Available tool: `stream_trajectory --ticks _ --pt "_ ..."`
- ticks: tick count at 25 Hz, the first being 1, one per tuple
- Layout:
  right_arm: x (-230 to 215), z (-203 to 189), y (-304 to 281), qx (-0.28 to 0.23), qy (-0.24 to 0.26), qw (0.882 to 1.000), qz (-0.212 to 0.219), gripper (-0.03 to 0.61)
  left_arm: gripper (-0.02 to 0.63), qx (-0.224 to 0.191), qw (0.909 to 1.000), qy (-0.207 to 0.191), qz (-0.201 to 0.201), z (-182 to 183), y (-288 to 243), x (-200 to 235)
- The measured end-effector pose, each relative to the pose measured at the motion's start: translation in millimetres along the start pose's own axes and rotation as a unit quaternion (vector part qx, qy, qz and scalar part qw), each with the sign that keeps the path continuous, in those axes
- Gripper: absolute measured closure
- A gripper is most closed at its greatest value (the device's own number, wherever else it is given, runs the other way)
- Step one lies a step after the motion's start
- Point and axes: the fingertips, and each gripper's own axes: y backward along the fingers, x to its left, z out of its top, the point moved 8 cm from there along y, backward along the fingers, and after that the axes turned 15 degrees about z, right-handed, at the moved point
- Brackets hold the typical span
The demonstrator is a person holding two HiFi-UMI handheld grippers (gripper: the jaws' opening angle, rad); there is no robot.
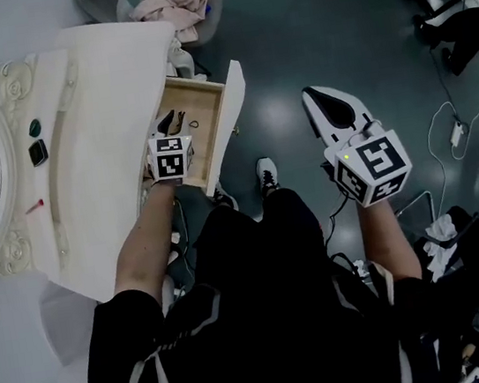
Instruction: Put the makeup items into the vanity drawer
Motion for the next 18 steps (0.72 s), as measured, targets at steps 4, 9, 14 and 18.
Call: stream_trajectory --ticks 4,9,14,18 --pt "-3.5 19.8 -0.8 -0.02 0.019 1.0 0.004 0.574 0.503 -0.044 0.9986 0.025 -0.015 32.1 25.6 5.3" --pt "-1.5 41.7 1.6 -0.03 0.033 0.999 0.014 0.574 0.503 -0.074 0.9951 0.058 -0.032 54.4 66.8 -1.1" --pt "-2.7 62.9 -5.8 -0.047 0.052 0.997 0.023 0.574 0.503 -0.117 0.9895 0.08 -0.03 84.4 95.3 11.1" --pt "-4.2 74.9 -8.5 -0.06 0.057 0.996 0.027 0.574 0.505 -0.154 0.9828 0.096 -0.033 110.0 121.7 19.9"
